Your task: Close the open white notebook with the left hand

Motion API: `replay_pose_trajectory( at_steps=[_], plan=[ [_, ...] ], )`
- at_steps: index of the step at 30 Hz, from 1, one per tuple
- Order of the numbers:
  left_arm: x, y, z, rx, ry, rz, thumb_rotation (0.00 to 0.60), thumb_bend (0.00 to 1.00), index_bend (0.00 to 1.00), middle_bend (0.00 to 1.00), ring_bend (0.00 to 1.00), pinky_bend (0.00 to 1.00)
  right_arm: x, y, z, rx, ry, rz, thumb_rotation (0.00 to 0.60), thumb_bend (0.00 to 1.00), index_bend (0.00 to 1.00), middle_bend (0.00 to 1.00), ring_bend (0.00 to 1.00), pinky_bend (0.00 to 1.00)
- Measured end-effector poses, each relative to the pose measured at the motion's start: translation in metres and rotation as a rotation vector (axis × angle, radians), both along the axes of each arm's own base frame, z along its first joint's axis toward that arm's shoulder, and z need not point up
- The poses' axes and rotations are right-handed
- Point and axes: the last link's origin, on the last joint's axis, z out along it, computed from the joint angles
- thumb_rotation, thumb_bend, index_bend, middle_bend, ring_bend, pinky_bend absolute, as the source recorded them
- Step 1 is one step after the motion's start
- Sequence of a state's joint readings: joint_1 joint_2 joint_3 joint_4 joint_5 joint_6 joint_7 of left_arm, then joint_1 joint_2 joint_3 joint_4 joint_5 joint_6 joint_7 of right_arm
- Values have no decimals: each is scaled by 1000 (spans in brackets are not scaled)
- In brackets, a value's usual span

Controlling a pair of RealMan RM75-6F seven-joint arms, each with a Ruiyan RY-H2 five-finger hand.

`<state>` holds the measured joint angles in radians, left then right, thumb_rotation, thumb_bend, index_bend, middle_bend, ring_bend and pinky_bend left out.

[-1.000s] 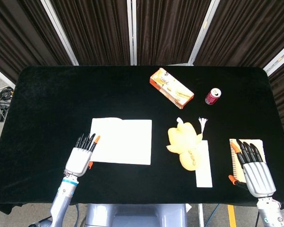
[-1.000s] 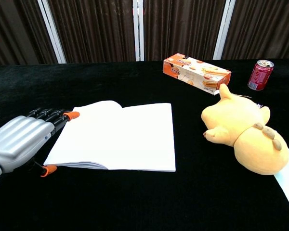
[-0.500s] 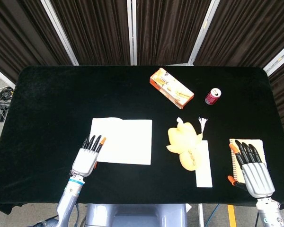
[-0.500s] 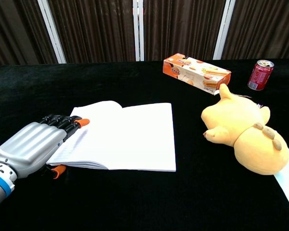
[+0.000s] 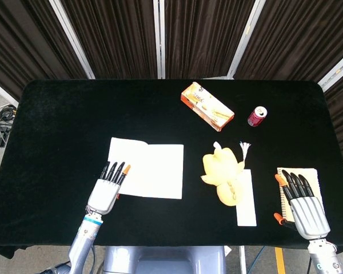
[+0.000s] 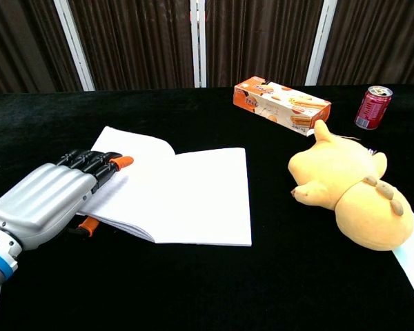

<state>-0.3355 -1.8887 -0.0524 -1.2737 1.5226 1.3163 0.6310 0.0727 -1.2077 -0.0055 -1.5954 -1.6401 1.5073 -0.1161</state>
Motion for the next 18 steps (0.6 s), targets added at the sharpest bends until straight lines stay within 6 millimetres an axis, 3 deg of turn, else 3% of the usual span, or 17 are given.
replay_pose_trajectory(
  at_steps=[10,18],
  plan=[
    [16,0,16,52,-31,-62,600,554,0,0,0,0,1,0,2,-7,-7,0,600,45,0,0,0,0],
    [35,24,25,110,-42,-103,600,465,0,0,0,0,1,0,3,-8,-9,0,600,45,0,0,0,0]
  ],
)
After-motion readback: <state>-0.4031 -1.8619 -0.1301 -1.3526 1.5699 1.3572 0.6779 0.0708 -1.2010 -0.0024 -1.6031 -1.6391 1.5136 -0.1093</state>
